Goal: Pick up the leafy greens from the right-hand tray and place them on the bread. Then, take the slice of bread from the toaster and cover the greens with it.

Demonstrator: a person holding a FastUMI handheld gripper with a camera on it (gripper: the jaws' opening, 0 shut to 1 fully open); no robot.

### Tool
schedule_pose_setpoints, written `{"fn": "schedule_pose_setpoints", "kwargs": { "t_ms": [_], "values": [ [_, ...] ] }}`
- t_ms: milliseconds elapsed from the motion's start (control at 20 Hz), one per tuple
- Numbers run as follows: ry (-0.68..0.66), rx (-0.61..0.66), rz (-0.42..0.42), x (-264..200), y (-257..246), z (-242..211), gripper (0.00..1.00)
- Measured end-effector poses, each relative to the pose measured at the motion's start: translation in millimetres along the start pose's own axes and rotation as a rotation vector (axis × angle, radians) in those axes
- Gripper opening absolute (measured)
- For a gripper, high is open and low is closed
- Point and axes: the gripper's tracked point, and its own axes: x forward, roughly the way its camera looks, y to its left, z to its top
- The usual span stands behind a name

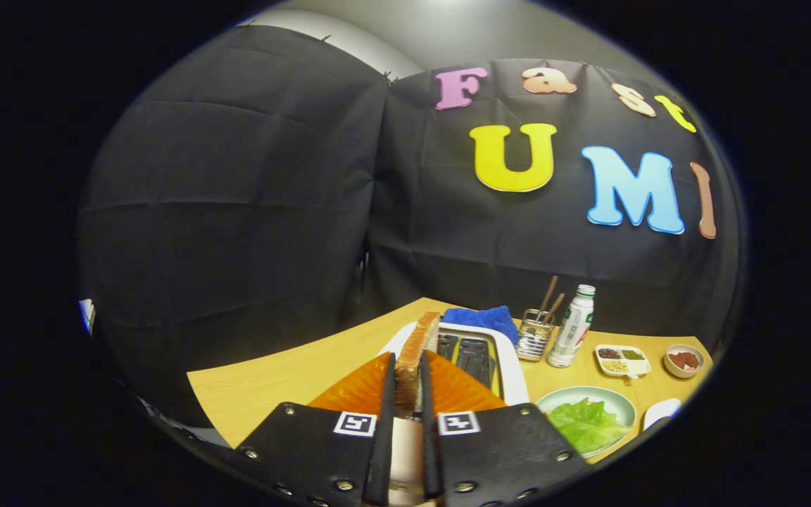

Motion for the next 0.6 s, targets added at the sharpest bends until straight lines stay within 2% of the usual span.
{"fn": "schedule_pose_setpoints", "kwargs": {
  "t_ms": [50, 100, 150, 200, 600],
  "values": [
    [0.013, 0.005, 0.019, 4.4, 4.0, -3.3, 0.17],
    [0.010, 0.006, 0.002, 6.0, -6.4, -3.8, 0.22],
    [0.001, 0.033, -0.001, -5.0, -8.8, 5.3, 0.13],
    [0.009, 0.042, 0.016, 5.5, -5.5, 0.0, 0.05],
    [-0.027, 0.077, 0.029, -0.5, -17.9, 20.4, 0.05]
  ]
}}
